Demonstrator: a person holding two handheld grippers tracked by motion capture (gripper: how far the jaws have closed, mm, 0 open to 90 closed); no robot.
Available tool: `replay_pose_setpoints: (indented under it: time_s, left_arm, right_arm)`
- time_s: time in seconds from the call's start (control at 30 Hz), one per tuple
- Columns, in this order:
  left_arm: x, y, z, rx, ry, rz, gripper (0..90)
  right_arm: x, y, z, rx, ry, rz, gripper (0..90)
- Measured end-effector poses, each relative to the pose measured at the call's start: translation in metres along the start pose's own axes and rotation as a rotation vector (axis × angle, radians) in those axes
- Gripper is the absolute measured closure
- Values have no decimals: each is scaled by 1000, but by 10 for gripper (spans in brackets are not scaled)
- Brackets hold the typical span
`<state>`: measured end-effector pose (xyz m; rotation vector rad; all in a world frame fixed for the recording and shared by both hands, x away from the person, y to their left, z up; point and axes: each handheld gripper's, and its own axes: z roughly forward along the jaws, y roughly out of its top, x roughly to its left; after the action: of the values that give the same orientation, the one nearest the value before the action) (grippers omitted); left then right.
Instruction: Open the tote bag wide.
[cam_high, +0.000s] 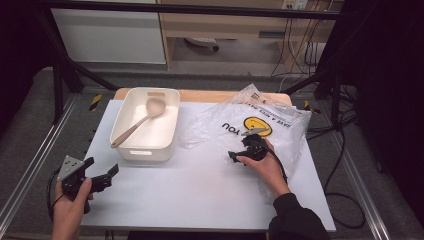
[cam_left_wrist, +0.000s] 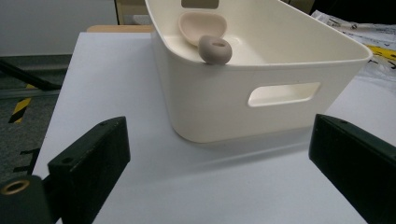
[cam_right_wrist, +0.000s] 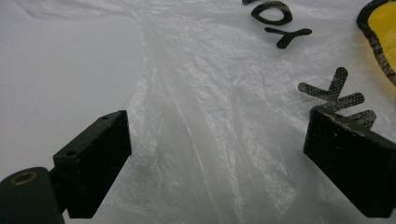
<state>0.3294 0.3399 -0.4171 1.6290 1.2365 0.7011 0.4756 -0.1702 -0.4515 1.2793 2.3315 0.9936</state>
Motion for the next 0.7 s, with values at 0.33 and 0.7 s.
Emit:
replay_pose_setpoints:
  time_s: [0.33, 0.7]
  left_arm:
    - [0, 0, 1, 3, 0, 3, 47]
    - [-1, -1, 3, 14, -1, 8, 47]
  right_arm:
    - [3, -2, 2, 10, -44, -41, 257]
    - [-1, 2, 3, -35, -39, -17, 701]
